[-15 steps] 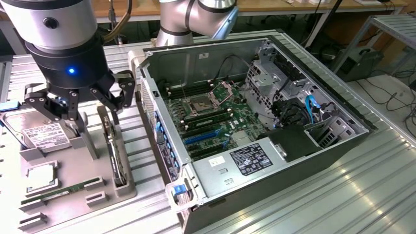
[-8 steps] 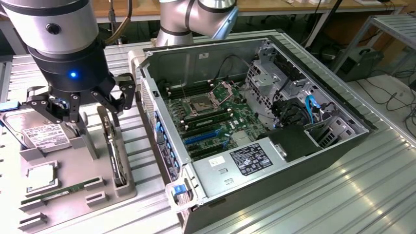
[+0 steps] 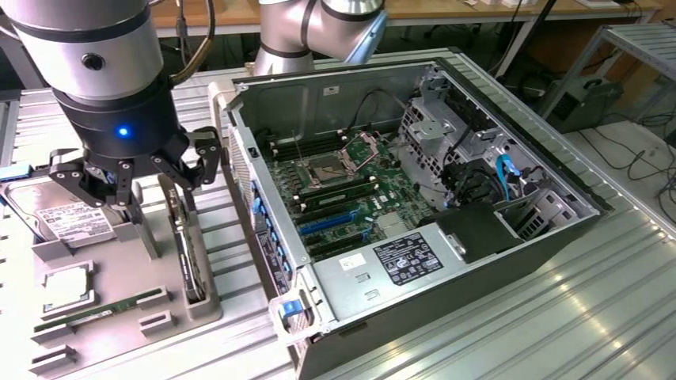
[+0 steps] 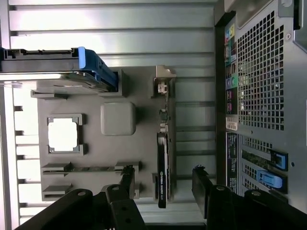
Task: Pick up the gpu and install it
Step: 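Pick up the gpu and move the gpu toward the slot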
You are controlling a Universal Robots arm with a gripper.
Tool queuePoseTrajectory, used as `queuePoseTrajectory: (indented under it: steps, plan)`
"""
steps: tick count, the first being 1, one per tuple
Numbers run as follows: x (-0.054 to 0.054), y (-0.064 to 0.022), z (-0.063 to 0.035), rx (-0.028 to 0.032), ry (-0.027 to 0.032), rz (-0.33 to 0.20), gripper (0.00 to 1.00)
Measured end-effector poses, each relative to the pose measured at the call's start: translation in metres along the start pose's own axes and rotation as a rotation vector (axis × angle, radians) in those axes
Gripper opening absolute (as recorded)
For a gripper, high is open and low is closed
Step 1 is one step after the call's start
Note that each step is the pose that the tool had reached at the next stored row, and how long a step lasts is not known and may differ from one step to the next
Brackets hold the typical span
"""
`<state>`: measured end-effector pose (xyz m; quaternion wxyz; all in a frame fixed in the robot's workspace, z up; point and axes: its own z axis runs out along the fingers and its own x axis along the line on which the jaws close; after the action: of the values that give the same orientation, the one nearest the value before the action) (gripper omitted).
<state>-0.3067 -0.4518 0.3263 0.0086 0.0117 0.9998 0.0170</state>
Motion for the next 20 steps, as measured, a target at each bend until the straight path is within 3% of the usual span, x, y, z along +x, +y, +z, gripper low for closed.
queuePoseTrajectory:
  steps: [20]
  plan:
    - [0.000, 0.0007, 0.0170, 0.0001, 0.0000, 0.000, 0.60]
